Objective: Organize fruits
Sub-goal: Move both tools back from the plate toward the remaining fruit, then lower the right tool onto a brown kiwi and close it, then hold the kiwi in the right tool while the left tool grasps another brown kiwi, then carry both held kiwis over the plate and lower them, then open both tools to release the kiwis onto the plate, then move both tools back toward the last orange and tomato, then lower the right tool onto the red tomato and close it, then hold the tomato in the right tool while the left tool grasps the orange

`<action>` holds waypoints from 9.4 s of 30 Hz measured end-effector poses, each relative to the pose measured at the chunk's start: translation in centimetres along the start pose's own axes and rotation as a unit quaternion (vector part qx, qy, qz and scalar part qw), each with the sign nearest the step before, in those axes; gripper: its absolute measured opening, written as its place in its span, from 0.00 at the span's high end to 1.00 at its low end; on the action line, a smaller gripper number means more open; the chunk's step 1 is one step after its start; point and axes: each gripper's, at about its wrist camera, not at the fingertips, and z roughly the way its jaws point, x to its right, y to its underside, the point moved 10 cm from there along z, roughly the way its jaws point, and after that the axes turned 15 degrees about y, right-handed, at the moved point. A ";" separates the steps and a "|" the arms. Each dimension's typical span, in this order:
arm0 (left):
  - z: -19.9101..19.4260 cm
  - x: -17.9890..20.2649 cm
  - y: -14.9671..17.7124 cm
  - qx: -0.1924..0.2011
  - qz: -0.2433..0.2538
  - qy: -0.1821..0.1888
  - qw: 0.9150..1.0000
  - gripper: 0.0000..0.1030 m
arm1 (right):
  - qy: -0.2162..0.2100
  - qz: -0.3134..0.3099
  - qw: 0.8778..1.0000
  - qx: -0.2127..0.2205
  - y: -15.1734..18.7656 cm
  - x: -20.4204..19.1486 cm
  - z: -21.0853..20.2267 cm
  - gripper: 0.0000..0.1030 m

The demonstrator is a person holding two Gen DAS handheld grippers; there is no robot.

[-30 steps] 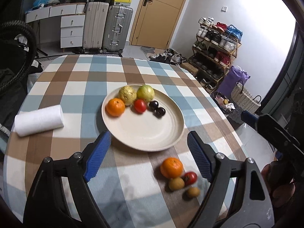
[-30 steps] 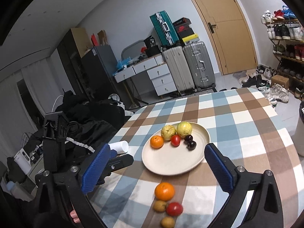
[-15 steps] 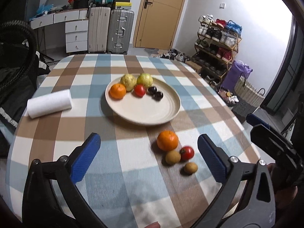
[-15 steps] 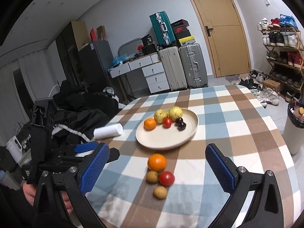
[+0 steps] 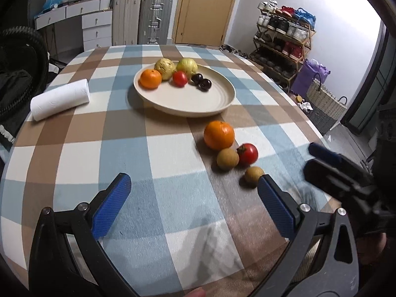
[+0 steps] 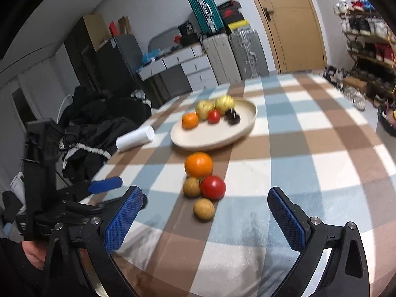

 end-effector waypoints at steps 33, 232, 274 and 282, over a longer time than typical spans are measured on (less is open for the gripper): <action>-0.6 -3.2 0.5 0.012 -0.021 -0.017 1.000 0.01 | 0.013 -0.047 0.997 -0.066 3.0 -2.2 4.4 0.61; 2.0 -2.2 -3.0 0.016 -0.005 -0.013 1.000 0.01 | 0.053 -0.057 0.996 -0.042 -0.1 -0.3 4.5 0.03; 6.8 -1.5 -3.0 -0.036 0.008 0.004 0.999 0.01 | -0.002 0.016 0.997 -0.076 -0.4 2.3 4.9 0.69; 9.3 0.6 -3.5 -0.056 0.028 0.036 0.997 0.02 | -0.001 0.022 0.997 -0.073 -0.9 4.1 4.2 0.69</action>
